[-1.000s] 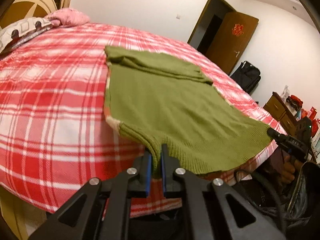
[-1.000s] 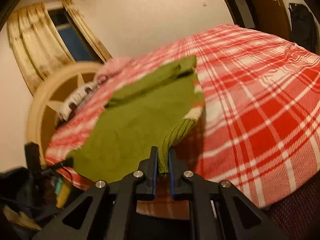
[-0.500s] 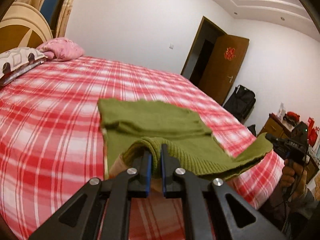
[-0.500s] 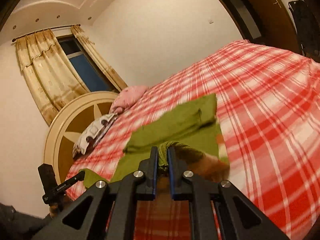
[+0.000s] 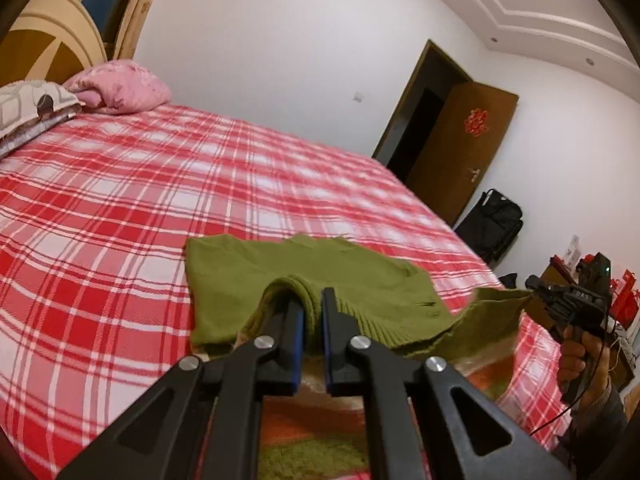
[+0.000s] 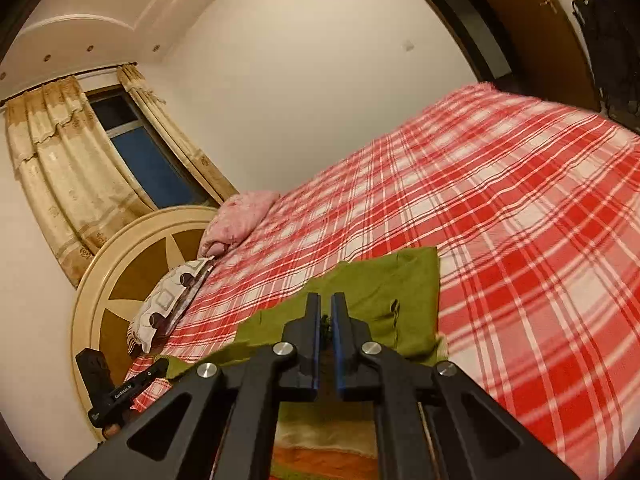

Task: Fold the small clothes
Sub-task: 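Lift the held hem with both grippers and fold it over toward the collar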

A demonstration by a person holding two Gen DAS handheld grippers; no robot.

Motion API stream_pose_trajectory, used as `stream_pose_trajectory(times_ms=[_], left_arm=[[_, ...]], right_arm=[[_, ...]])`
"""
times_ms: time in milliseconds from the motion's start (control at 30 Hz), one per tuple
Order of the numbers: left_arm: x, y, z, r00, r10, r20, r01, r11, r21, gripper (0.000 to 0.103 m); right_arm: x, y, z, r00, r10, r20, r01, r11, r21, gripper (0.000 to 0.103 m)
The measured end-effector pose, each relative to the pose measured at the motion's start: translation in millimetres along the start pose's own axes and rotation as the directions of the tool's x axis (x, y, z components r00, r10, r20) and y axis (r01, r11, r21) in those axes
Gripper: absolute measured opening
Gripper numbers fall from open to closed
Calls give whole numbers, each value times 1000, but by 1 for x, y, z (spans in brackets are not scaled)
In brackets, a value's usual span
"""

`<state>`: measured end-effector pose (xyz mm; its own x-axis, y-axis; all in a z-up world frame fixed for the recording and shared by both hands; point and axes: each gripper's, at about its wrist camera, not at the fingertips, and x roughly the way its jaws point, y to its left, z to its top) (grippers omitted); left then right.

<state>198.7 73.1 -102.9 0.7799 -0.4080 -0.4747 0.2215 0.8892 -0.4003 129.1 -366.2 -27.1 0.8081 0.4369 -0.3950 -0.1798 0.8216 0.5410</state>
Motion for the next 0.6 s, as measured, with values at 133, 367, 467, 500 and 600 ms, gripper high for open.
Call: stream_pose_trajectory(times_ms=[133,367,467,500,600], left_arm=[[23,14,-7,998,8,-57,-9,1000,-14,8],[51,42,-17,990,13,-139,-26,996,-91,8],[54,46,-20,987,9,-158,-25,994,-105,8],[54,46,-20,987,7,-162,-25,994,-109,8],[55,46,-20,986,6,-169,-24,994,-109,8]], right_arm=[[25,-11,6,997,-36,-61,34,999,-22,5],[64,-27,3,971,-151,-185,130,984,-123,5],[86,-31,1,946,-250,-206,208,956,-207,6],[95,-36,2,946,-231,-228,186,962,-200,8],[122,-48,0,923,-267,-276,207,952,-226,83]])
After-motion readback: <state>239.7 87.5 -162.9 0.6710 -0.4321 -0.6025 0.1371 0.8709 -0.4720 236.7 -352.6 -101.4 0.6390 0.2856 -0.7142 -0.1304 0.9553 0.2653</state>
